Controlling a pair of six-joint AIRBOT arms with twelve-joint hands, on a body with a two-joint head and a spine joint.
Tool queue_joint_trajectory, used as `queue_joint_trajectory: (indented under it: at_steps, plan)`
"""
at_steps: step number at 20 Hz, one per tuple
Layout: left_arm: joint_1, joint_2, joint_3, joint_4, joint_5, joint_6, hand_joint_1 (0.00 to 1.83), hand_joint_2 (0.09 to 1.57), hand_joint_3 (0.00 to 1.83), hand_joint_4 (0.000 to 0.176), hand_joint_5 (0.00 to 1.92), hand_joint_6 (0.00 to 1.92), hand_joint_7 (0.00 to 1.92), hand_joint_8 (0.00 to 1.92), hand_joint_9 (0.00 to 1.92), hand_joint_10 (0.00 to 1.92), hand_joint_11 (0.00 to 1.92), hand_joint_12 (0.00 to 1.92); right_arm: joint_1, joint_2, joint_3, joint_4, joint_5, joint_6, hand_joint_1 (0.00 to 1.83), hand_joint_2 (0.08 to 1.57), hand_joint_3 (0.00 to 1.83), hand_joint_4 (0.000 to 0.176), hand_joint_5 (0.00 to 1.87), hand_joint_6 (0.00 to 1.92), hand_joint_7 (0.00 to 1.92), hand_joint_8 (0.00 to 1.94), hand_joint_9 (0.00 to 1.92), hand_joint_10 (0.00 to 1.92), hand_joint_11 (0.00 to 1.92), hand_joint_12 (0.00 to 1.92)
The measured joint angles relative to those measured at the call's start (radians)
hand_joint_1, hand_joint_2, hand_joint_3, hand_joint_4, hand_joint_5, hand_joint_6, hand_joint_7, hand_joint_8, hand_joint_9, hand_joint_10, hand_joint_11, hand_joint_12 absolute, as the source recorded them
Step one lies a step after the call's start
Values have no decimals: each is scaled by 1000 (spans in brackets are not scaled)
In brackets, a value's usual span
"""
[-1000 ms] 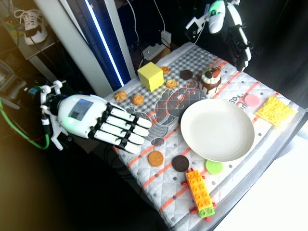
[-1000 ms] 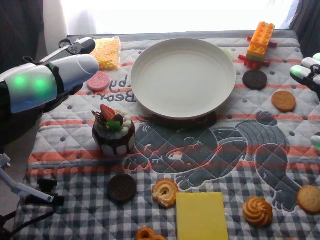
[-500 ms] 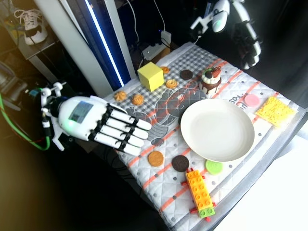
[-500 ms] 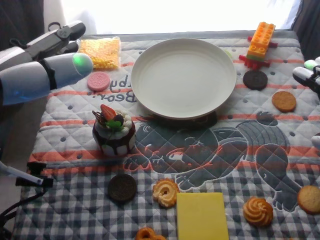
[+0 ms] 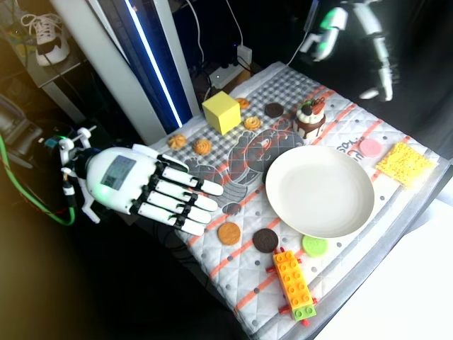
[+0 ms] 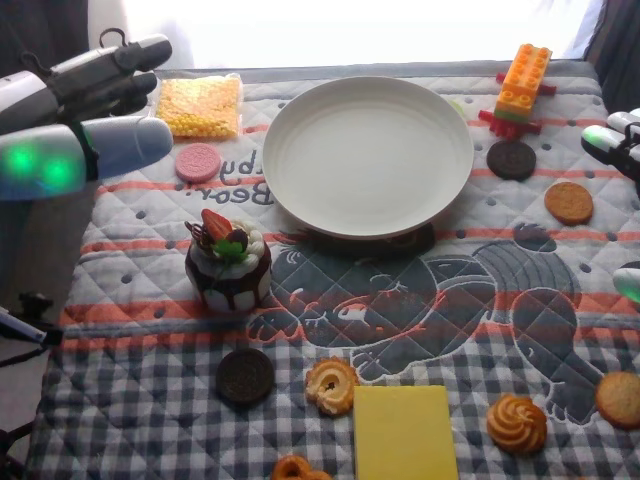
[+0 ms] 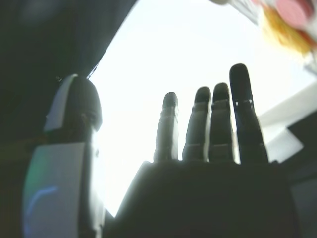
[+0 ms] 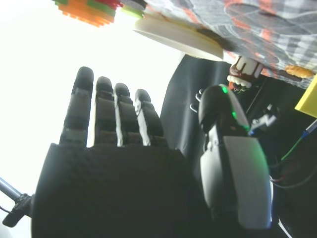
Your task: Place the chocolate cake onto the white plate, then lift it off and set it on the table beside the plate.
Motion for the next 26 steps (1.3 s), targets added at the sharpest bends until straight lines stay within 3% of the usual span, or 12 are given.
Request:
queue_joint_trajectory:
  at_steps: [4,6,10,11,12,15,16,18,21,22,25,26]
  plan:
    - [35,-4,7,37,-76,0,535,1022,0,162,180,78,161,17,0,411,0,1509,-3,-3,7,-2,0,29,358,1256,0,16,0,0,0,0,9,5,0,260]
    - [60,-5,31,45,-140,0,578,1028,0,93,168,82,179,24,0,717,0,1735,-13,-10,20,1,16,56,428,1260,1,0,0,0,0,0,23,11,0,250]
    - [114,0,22,42,-262,1,641,964,0,42,244,121,229,41,0,794,0,1762,-21,-13,21,-27,58,120,400,1248,0,0,0,0,31,7,65,41,0,424]
    - [127,11,3,54,-308,0,651,942,0,47,256,128,250,44,0,769,0,1708,-21,-13,20,-45,75,142,461,1266,4,0,0,0,5,1,12,9,0,172]
    - [133,17,-5,74,-347,1,674,960,0,21,267,134,273,48,0,832,0,1678,-21,-13,20,-51,87,154,484,1275,6,0,0,0,0,0,2,1,0,34]
    - [159,25,-3,54,-450,1,641,1022,18,0,246,133,285,40,3,858,0,1703,-21,-13,24,-47,110,159,513,1276,0,0,0,0,9,2,0,344,0,1010]
    - [160,25,-2,53,-453,0,641,1022,18,0,246,133,285,40,3,858,0,1703,-21,-12,24,-46,110,160,513,1276,0,0,0,0,9,2,0,344,0,1010]
    - [159,24,9,55,-459,0,535,1055,14,0,234,136,279,27,2,803,0,1619,-22,-13,24,-48,111,163,482,1244,0,0,0,0,1,0,0,251,0,868]
    - [159,22,21,51,-439,0,664,1046,1,0,284,202,308,27,66,776,0,1587,-28,-13,26,-48,115,169,529,1272,3,0,0,0,0,0,0,9,0,174]
    - [159,22,27,56,-421,0,623,1040,0,0,245,174,334,27,93,749,0,1600,-29,-13,31,-53,113,172,541,1268,1,0,0,0,0,0,6,6,0,178]
    - [146,23,47,116,-286,0,709,1064,3,0,227,139,289,6,4,825,0,1645,-34,-16,38,-48,109,180,511,1272,0,0,0,0,0,0,0,0,0,345]
    - [132,23,57,161,-229,0,755,1033,0,0,264,154,300,12,0,816,0,1631,-34,-17,38,-48,102,182,521,1269,0,0,0,0,0,0,113,80,0,1007]
